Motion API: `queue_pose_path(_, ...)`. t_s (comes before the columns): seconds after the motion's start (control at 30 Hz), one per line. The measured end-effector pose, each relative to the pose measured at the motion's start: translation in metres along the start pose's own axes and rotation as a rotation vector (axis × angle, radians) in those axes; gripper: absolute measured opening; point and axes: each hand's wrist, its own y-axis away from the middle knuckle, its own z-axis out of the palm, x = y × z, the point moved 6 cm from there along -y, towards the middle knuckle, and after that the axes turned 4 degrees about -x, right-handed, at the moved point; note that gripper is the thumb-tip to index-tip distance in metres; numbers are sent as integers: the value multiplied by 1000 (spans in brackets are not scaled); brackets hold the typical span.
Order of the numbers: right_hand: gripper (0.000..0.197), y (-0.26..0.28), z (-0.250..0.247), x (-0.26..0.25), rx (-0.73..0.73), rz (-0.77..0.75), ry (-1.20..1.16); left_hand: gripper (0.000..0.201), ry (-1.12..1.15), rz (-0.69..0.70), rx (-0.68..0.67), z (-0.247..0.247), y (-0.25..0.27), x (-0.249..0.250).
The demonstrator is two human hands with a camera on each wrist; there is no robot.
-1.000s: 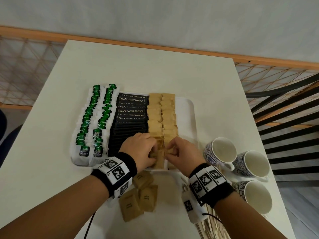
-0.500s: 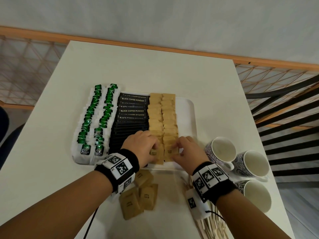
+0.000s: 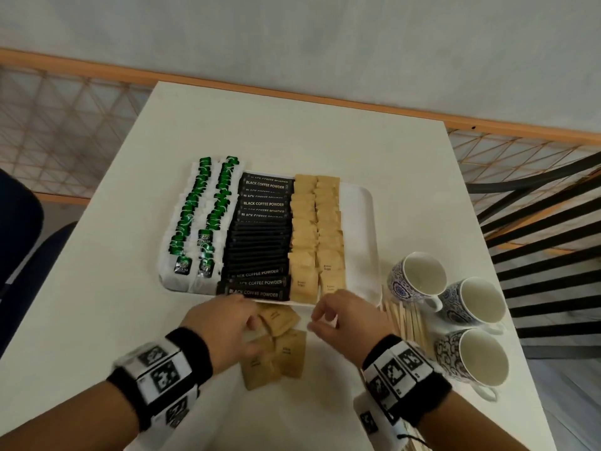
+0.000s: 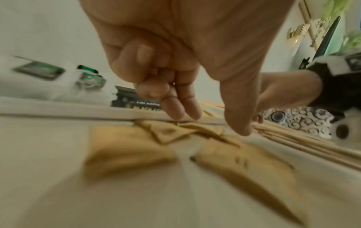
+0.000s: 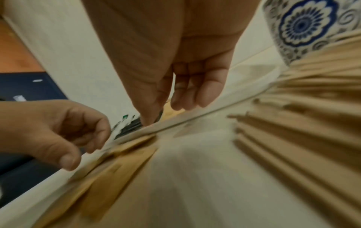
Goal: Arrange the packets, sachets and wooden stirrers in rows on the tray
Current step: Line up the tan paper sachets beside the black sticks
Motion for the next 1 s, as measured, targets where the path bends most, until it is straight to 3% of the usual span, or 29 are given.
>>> queue_pose_path(0.13,45,6,30,-18,-127,41,97,60,-35,-48,-38,31,19,-8)
queue_pose_path(0.23,62,3,41,-26,-160,66,162,65,-15,-35,-1,41,20,-4)
queue_pose_path(0.33,50,2,43,-29,-155,79,139,58,64,-39,13,46,16,-6)
queue_pose_path(0.43,35,5,46,-29,-161,57,53,36,177,41,52,45,14,1)
queue_pose_path(0.57,32,11,49,-17,-146,73,-205,25,483,104,101,43,12,7)
queue_pose_path(0.7,16,20,21,4,63,71,-361,16,682,92,211,25,8,7)
queue_pose_path(0.87,8,23,-20,39,345,105,-397,39,222,251,124,-2,-12,47)
queue_pose_path(1.0,8,22,-31,53,355,129,-299,46,-207,335,75,-8,-32,84)
